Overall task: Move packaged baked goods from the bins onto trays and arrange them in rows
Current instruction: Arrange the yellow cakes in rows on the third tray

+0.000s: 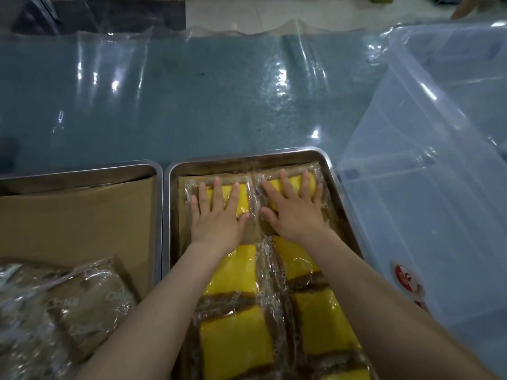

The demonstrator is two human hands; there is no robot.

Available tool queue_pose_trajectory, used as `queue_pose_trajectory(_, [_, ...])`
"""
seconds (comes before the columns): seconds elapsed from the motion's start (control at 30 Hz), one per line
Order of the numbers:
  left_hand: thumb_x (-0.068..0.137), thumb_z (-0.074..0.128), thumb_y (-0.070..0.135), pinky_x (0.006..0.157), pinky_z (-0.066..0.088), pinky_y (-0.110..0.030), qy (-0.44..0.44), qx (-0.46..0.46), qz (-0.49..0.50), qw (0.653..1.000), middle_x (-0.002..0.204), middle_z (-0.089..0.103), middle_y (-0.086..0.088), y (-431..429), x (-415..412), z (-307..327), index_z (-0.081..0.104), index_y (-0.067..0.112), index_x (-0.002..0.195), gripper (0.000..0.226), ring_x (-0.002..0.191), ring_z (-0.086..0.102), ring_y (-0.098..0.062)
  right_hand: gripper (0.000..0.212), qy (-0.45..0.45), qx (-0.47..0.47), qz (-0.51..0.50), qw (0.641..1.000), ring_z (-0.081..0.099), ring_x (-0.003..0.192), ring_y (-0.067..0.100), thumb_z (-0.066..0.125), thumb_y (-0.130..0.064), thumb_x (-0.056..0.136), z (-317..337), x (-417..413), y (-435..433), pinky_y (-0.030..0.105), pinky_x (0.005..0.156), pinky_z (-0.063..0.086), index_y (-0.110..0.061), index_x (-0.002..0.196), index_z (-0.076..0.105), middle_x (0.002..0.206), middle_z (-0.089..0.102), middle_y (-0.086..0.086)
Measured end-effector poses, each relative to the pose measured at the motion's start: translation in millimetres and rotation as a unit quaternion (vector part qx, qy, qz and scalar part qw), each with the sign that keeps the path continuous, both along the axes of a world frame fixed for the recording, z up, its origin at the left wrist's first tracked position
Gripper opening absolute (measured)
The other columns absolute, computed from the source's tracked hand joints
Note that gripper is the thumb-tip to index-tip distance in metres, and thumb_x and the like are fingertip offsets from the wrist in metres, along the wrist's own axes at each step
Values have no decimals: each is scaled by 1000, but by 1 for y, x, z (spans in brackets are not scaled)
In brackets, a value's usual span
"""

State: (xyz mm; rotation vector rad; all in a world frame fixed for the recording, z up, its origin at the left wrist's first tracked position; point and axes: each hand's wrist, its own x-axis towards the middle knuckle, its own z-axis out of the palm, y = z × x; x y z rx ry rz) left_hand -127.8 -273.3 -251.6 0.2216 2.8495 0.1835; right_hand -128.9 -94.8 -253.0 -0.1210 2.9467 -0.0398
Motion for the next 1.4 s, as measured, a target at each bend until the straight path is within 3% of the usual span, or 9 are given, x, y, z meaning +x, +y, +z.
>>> queue_pose_trajectory(0.2, [94,26,59,102,-25,-48,-43,82,20,995,153,-28,-7,4,-6,7,-15,32,147,73,136,-32,-32,67,-24,-34,-22,999,-23,140,41,23,-68,89,6,-5,-5,68,106,-12,-44,147,-1,160,-10,1])
queue_pose_trajectory(0.33, [98,37,40,110,-14,-39,40,194,-8,980,157,-6,1,-1,18,30,5,33,150,62,143,-14,-18,60,55,-89,-25,994,-5,146,28,37,-54,93,29,19,1,59,108,-11,-33,147,24,159,12,2])
queue_pose_trajectory(0.43, [98,43,27,114,0,-36,35,262,-25,964,155,19,7,-10,64,36,38,33,141,44,144,7,-13,38,138,-175,-36,974,30,139,29,54,-18,91,38,66,7,52,116,17,-23,129,57,144,46,8])
queue_pose_trajectory(0.53, [98,46,22,115,9,-29,-9,321,-24,947,148,35,7,-23,104,34,58,27,126,31,142,17,-11,39,138,-203,-6,969,46,125,31,61,-1,82,34,111,2,50,102,41,-20,116,68,129,59,9])
queue_pose_trajectory(0.63, [99,39,38,117,-4,-35,-21,226,-50,973,155,16,7,-28,127,22,37,36,141,42,144,-1,-11,46,92,-184,-1,978,34,135,36,60,-8,88,23,135,-7,55,109,31,-27,130,58,141,48,10])
queue_pose_trajectory(0.77, [92,21,63,106,-26,-42,-40,68,-114,990,151,-28,5,-17,134,11,-14,49,140,61,134,-36,-23,57,28,-137,-1,990,-11,143,38,43,-26,98,8,140,-8,51,113,-5,-43,148,20,159,6,5])
queue_pose_trajectory(1.03, [86,28,71,101,-30,-50,-76,26,-125,989,142,-46,0,-6,108,4,-36,48,131,82,125,-48,-28,56,-1,-49,15,999,-33,137,34,14,-47,97,0,119,5,49,108,-20,-43,146,-12,155,-25,2])
queue_pose_trajectory(1.17, [89,34,65,103,-28,-48,-63,59,-109,990,146,-41,0,1,109,10,-30,44,137,83,130,-43,-21,59,-1,-72,10,997,-26,140,31,22,-45,98,6,116,3,49,111,-15,-38,149,-9,157,-19,4])
queue_pose_trajectory(1.4, [98,33,44,113,-14,-33,33,81,-45,995,154,-18,1,-8,184,23,-12,28,147,68,140,-23,-14,54,72,-111,-29,991,-6,145,26,37,-39,97,23,181,21,44,116,-2,-23,148,27,159,11,8])
